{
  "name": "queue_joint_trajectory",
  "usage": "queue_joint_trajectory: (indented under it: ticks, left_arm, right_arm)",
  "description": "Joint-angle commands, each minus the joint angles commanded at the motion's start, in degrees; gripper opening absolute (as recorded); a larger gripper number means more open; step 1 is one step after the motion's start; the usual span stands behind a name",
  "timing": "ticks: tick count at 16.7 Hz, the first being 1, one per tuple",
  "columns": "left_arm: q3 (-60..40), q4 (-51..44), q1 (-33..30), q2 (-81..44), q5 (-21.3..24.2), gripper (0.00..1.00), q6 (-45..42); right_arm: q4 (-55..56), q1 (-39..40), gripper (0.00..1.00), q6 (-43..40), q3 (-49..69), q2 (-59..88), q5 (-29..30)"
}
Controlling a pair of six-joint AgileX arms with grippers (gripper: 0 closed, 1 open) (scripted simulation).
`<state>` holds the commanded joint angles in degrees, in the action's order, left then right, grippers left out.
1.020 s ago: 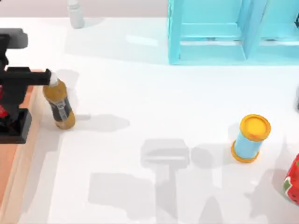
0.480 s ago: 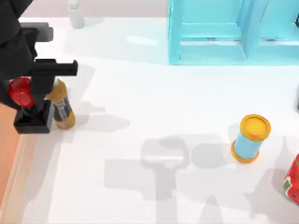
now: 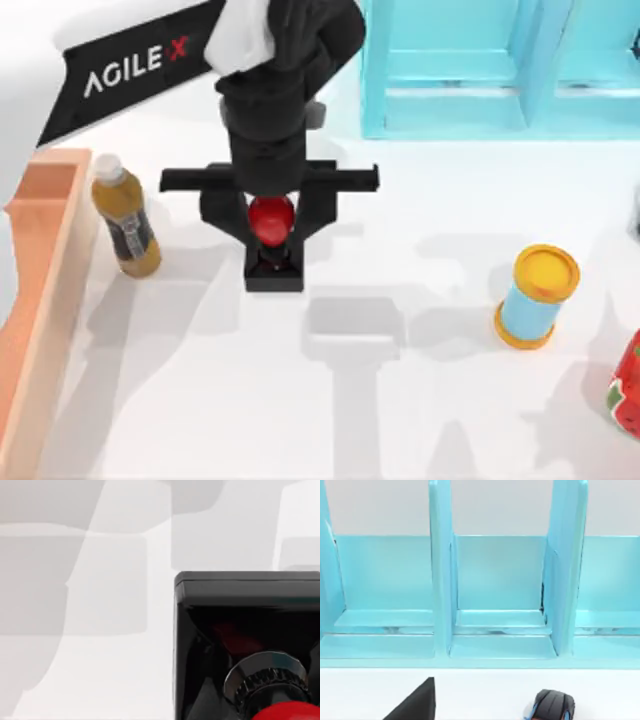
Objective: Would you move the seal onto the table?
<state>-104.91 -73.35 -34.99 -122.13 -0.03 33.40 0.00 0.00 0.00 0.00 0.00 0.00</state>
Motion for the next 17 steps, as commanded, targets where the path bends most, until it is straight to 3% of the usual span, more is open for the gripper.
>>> queue_joint_trajectory:
  ticks: [7, 17]
  left_arm:
    - [-1.0, 1.5, -2.0, -2.3, 0.1, 0.00, 2.0]
    - [6.2, 10.7, -2.1, -4.0, 0.1, 0.00, 2.0]
  right_arm:
    - [0.0, 0.0, 1.00, 0.0, 0.0, 0.0, 0.0]
    - [0.0, 0.0, 1.00, 0.0, 0.0, 0.0, 0.0]
